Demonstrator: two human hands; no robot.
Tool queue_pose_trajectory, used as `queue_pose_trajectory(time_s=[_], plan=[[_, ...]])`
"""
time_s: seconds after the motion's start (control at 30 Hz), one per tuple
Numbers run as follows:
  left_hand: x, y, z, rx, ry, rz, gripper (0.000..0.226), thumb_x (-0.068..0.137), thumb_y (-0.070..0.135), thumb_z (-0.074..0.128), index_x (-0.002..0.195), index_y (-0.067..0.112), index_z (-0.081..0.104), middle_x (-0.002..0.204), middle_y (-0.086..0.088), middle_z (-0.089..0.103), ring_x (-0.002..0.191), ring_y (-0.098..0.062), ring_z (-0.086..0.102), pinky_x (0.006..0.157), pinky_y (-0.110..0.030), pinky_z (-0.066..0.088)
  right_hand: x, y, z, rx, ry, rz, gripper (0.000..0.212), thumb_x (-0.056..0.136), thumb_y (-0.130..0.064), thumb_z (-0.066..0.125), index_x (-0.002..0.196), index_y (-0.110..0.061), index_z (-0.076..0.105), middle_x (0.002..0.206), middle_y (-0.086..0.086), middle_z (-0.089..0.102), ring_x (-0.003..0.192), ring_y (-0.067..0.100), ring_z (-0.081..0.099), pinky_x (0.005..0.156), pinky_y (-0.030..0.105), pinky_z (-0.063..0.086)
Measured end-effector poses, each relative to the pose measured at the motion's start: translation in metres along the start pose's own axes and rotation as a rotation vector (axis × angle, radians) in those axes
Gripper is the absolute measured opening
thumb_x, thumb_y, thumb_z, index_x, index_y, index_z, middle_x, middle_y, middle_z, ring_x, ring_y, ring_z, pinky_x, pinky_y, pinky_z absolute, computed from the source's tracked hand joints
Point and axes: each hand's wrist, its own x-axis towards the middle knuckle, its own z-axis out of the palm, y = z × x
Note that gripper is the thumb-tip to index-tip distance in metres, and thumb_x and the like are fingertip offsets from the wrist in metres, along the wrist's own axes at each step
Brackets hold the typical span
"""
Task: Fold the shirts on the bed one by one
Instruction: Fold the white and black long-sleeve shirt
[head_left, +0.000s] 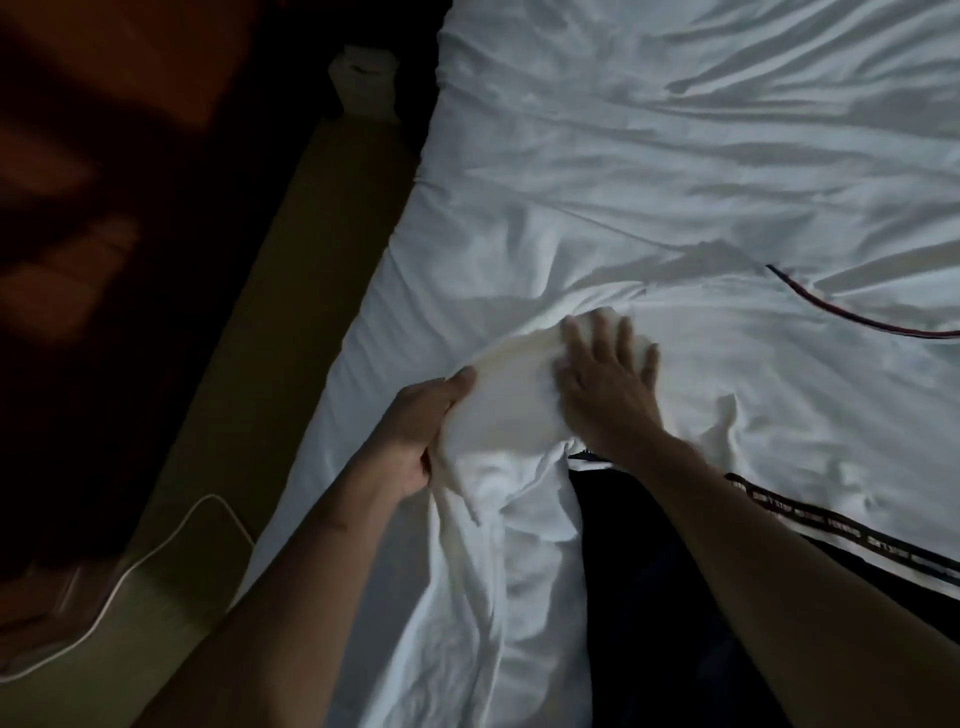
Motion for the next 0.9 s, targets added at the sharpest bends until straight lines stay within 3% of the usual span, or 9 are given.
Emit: queue_pose_trajectory(time_s=[0.07, 0.2, 0.33, 0.47, 0.57, 0.67, 0.77, 0.83, 0.9], plan=[[-0.006, 0.002, -0.015, 0.103, -0.078, -0.003, 0.036, 0.087, 0.034, 0.082, 0.11, 0.007, 0.078, 0.105, -0.014, 0.079, 0.093, -0.029, 0.078, 0.085, -0.041, 0.062, -0.005, -0.024, 0.016, -0.052, -0.02, -0.006, 0.068, 0.103, -0.052, 0.022, 0.165, -0.034, 0.004, 0.173, 0.005, -0.01, 0.159, 0.032, -0.012, 0.12, 0.065, -0.01], [-0.021, -0.008, -0.059, 0.478, -0.193, -0.023, 0.033, 0.077, 0.025, 0.091, 0.102, 0.008, 0.08, 0.092, -0.009, 0.08, 0.085, -0.027, 0.077, 0.074, -0.032, 0.057, 0.004, -0.032, 0.033, -0.098, -0.061, 0.079, 0.072, 0.104, -0.062, 0.023, 0.164, -0.036, -0.008, 0.171, 0.005, -0.022, 0.156, 0.034, -0.022, 0.117, 0.065, -0.021], [-0.046, -0.034, -0.11, 0.546, -0.192, -0.122, 0.036, 0.068, 0.029, 0.094, 0.099, 0.013, 0.083, 0.093, -0.013, 0.08, 0.086, -0.033, 0.077, 0.075, -0.037, 0.056, 0.008, -0.039, 0.043, -0.16, -0.037, 0.138, 0.071, 0.104, -0.063, 0.013, 0.163, -0.034, -0.014, 0.169, 0.006, -0.026, 0.154, 0.035, -0.027, 0.116, 0.067, -0.023], [-0.07, -0.063, -0.143, 0.485, 0.004, -0.112, 0.008, 0.082, 0.018, 0.084, 0.087, 0.014, 0.081, 0.077, -0.004, 0.075, 0.069, -0.02, 0.069, 0.063, -0.028, 0.048, 0.01, -0.046, 0.045, -0.191, -0.018, 0.182, 0.07, 0.104, -0.06, 0.011, 0.163, -0.031, -0.014, 0.17, 0.008, -0.025, 0.155, 0.036, -0.026, 0.116, 0.068, -0.021], [-0.081, -0.076, -0.162, 0.339, 0.164, -0.09, 0.026, 0.071, 0.018, 0.081, 0.089, 0.0, 0.076, 0.073, -0.013, 0.064, 0.06, -0.019, 0.055, 0.048, -0.022, 0.033, 0.009, -0.048, 0.048, -0.232, -0.001, 0.187, 0.07, 0.105, -0.059, 0.012, 0.164, -0.029, -0.01, 0.171, 0.009, -0.021, 0.156, 0.038, -0.02, 0.117, 0.069, -0.019], [-0.088, -0.078, -0.177, 0.173, 0.235, -0.057, 0.013, 0.076, 0.015, 0.083, 0.078, 0.006, 0.075, 0.074, -0.016, 0.063, 0.064, -0.024, 0.058, 0.053, -0.02, 0.039, 0.004, -0.056, 0.048, -0.189, 0.056, 0.188, 0.07, 0.106, -0.055, 0.02, 0.166, -0.026, -0.002, 0.173, 0.012, -0.011, 0.158, 0.039, -0.011, 0.117, 0.073, -0.014], [-0.093, -0.084, -0.188, 0.028, 0.25, 0.012, 0.041, 0.049, 0.034, 0.09, 0.081, 0.012, 0.076, 0.089, -0.014, 0.058, 0.087, -0.028, 0.05, 0.075, -0.039, 0.034, -0.005, -0.076, 0.039, -0.174, 0.086, 0.134, 0.073, 0.1, -0.032, 0.044, 0.165, -0.029, 0.011, 0.173, 0.007, 0.002, 0.158, 0.032, 0.003, 0.12, 0.067, -0.003], [-0.094, -0.086, -0.192, -0.1, 0.216, 0.046, 0.044, 0.055, 0.032, 0.092, 0.087, 0.008, 0.073, 0.094, -0.016, 0.06, 0.09, -0.029, 0.052, 0.082, -0.041, 0.038, -0.014, -0.097, 0.032, -0.13, 0.113, -0.105, 0.072, 0.087, -0.024, 0.052, 0.156, -0.036, 0.035, 0.168, 0.0, 0.023, 0.149, 0.028, 0.023, 0.117, 0.054, 0.011], [-0.094, -0.084, -0.195, -0.198, 0.203, 0.063, 0.022, 0.075, 0.016, 0.084, 0.086, 0.005, 0.069, 0.087, -0.014, 0.071, 0.087, -0.026, 0.065, 0.08, -0.032, 0.052, -0.021, -0.118, 0.03, -0.073, 0.122, -0.346, 0.047, 0.092, -0.031, 0.043, 0.136, -0.037, 0.059, 0.151, -0.005, 0.05, 0.132, 0.028, 0.04, 0.104, 0.046, 0.021]])
